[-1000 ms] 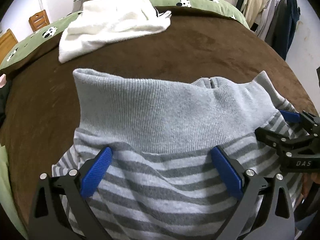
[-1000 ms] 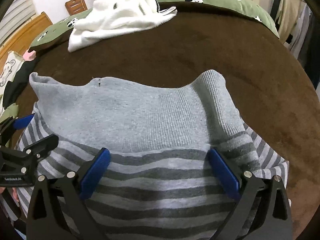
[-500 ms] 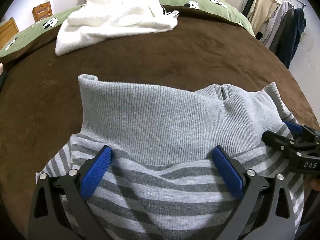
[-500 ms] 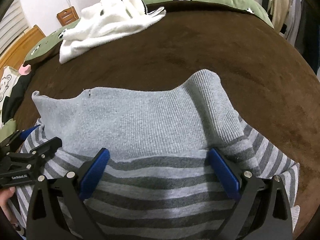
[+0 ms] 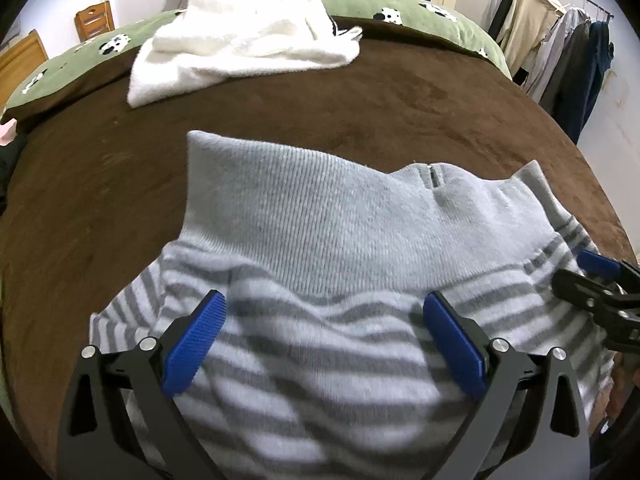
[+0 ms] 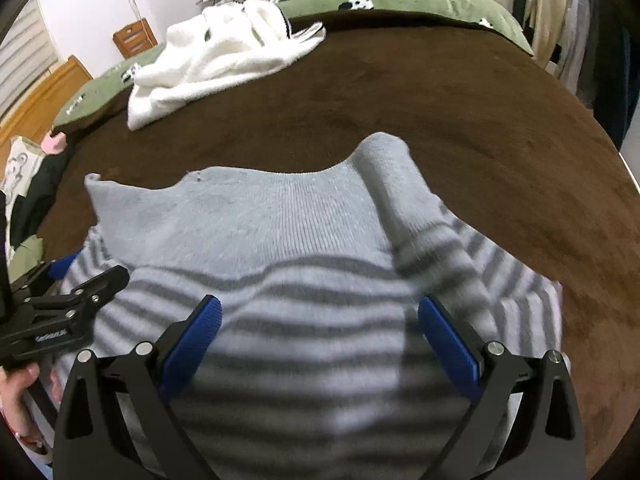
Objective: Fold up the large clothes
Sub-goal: 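Move the open right tool to the striped sleeve at the hoodie side, then close the right tool on the grey cuff and striped sleeve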
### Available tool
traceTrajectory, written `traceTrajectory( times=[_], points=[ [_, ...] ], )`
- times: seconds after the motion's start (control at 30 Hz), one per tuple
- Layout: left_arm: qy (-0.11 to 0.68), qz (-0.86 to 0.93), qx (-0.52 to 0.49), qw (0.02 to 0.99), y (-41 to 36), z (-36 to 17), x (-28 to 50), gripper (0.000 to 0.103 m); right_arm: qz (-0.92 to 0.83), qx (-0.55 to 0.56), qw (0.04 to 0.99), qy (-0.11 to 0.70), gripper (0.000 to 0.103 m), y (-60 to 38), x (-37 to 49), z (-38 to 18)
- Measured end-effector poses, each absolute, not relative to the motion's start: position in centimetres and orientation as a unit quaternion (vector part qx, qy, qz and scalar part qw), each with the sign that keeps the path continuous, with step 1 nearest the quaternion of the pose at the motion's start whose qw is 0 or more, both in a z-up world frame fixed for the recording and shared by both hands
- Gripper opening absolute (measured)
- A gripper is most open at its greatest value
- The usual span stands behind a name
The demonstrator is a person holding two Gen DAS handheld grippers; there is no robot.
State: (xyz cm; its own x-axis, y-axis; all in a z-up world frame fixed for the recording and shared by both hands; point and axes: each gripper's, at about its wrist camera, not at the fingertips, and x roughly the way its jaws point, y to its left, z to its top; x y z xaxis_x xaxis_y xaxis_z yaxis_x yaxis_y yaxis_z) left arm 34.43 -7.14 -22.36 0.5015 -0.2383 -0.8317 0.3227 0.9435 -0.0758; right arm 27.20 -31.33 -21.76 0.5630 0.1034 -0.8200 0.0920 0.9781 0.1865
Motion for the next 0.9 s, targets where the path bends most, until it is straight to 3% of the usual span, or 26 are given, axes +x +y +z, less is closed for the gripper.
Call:
traceTrajectory(
  times=[0.27, 0.5, 0.9],
  points=[
    [0.468, -0.167, 0.035, 0.867, -6.8, -20.0, 30.8, 0.097, -0.004, 0.163, 0.892, 0.422, 0.097, -33.9, 19.6, -19.1],
    [0.472, -0.151, 0.041, 0.868, -7.3, -21.3, 29.7, 0.097, -0.015, 0.251, 0.894, 0.372, 0.097, -36.6, 13.3, -20.1],
    [0.482, -0.145, 0.069, 0.862, -8.1, -23.0, 30.3, 0.098, -0.039, 0.314, 0.862, 0.397, 0.097, -37.7, 9.9, -24.9]
  ],
)
